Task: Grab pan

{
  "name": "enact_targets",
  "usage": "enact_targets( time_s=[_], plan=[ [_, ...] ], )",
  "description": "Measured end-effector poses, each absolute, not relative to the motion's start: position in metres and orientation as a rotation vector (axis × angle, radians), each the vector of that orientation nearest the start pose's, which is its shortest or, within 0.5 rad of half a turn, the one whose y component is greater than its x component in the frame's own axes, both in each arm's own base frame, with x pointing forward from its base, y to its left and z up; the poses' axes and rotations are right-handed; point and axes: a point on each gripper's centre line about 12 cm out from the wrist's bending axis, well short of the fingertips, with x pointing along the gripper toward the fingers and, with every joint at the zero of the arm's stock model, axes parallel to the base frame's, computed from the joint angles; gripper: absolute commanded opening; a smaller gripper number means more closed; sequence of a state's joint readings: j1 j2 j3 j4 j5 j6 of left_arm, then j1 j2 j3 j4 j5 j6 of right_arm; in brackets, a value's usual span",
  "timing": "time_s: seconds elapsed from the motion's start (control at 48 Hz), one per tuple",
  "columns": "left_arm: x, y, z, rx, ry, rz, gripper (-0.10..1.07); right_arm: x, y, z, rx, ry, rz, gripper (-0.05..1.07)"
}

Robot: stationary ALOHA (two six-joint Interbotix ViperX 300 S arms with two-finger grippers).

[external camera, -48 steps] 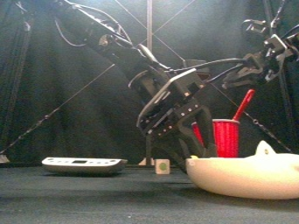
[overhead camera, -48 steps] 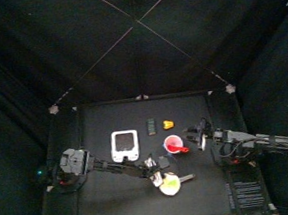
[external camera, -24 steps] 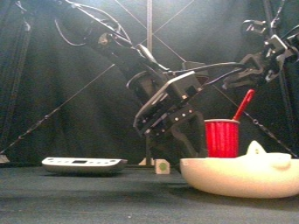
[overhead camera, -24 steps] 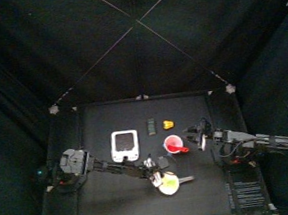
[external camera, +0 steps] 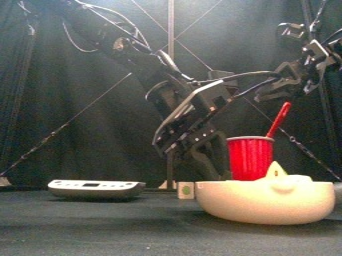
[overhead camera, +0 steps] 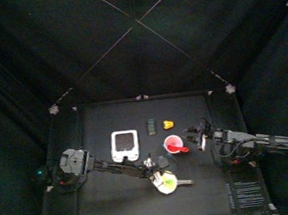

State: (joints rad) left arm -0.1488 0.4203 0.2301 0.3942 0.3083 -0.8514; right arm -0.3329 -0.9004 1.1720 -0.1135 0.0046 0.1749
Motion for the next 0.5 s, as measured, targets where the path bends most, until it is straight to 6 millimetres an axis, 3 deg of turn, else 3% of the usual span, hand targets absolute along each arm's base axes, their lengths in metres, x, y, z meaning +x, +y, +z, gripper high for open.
enact_targets(
  time_s=[0.5],
  plan=[
    [0.482, -0.06, 0.115, -0.329, 0.886, 0.183, 0.3, 0.193, -0.067, 0.247, 0.106, 0.263, -0.34, 0.74]
  ],
)
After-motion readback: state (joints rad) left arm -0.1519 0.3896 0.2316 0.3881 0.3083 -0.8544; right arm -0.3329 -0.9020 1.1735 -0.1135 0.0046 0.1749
